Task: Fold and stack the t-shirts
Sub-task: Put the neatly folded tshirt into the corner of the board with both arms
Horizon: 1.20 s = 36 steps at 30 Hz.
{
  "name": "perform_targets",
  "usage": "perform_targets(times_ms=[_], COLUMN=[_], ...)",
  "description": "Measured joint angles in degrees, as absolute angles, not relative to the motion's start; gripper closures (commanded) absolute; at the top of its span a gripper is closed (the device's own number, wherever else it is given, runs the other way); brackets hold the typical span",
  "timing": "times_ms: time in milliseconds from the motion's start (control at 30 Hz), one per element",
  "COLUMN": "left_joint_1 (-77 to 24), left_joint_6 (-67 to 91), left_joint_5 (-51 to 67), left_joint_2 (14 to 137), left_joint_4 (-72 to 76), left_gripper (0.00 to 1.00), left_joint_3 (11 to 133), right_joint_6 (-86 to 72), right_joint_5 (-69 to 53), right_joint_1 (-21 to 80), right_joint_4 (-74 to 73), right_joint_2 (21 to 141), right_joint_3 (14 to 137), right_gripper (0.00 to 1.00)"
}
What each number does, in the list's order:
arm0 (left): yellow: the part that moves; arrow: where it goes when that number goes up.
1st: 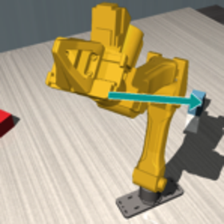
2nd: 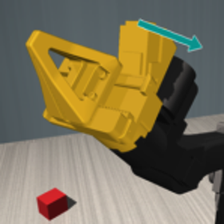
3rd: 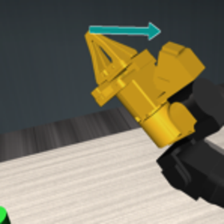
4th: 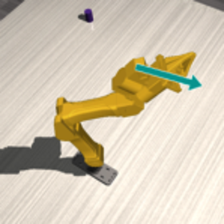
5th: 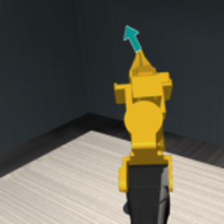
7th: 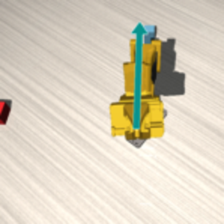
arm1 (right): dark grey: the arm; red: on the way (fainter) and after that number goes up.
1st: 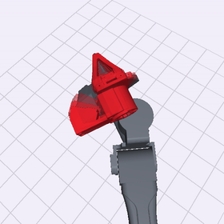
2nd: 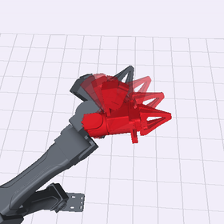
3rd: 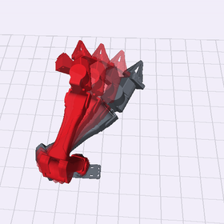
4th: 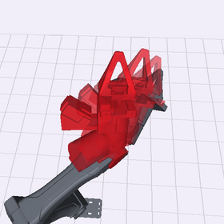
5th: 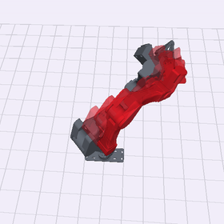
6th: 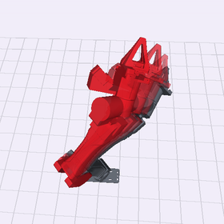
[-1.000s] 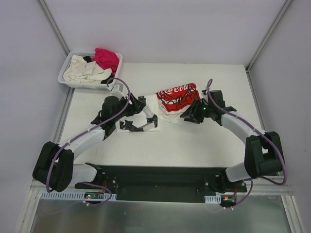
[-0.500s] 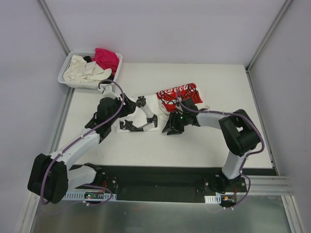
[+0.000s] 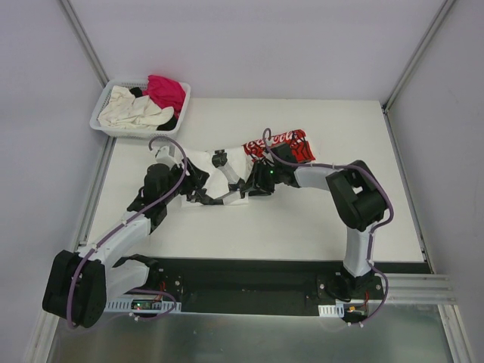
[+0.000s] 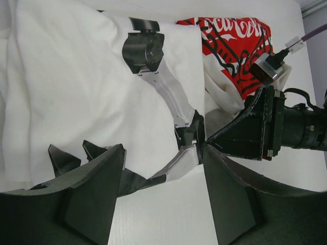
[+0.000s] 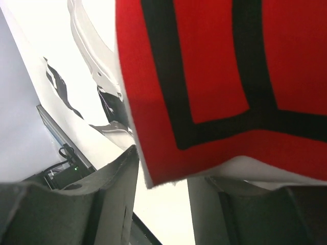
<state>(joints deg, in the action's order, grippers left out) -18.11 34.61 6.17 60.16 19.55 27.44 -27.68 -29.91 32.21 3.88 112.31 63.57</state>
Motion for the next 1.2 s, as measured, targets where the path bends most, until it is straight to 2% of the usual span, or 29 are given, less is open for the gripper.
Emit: perform_targets(times_ms=[500, 667, 767, 800, 900, 1200], left_joint_1=[-17.1, -17.1, -17.1, -17.1, -17.1, -17.1], left_joint_6=[37.0, 37.6, 38.3, 38.4, 39.3, 39.9], left_joint_5=[8.7, 7.4, 6.6, 6.4, 5.4, 0.6], left_joint_2=[60.0, 57.1, 55.2, 54.8, 53.2, 46.6], left_joint_4=[22.0, 21.8, 21.6, 21.5, 20.1, 13.9], left_gripper=[0.39, 0.39, 0.39, 0.39, 0.39, 0.39], left_joint_3=[26.0, 25.3, 24.7, 24.5, 24.1, 23.6], right_joint_6=[-30.0, -30.9, -31.4, -31.7, -32.2, -32.3], right_joint_5=[-26.8, -25.1, -24.2, -23.9, -23.2, -22.9], right_joint_1=[35.9, 36.5, 36.6, 36.6, 36.7, 36.7], right_joint_4=[8.3, 8.7, 9.2, 9.4, 10.0, 10.9], right_joint_2=[113.3, 113.3, 113.3, 113.3, 113.3, 111.5], right_joint_3=[64.0, 63.8, 63.3, 62.9, 62.3, 59.4], right_gripper=[0.57, 0.68, 0.79, 0.87, 0.99, 0.99])
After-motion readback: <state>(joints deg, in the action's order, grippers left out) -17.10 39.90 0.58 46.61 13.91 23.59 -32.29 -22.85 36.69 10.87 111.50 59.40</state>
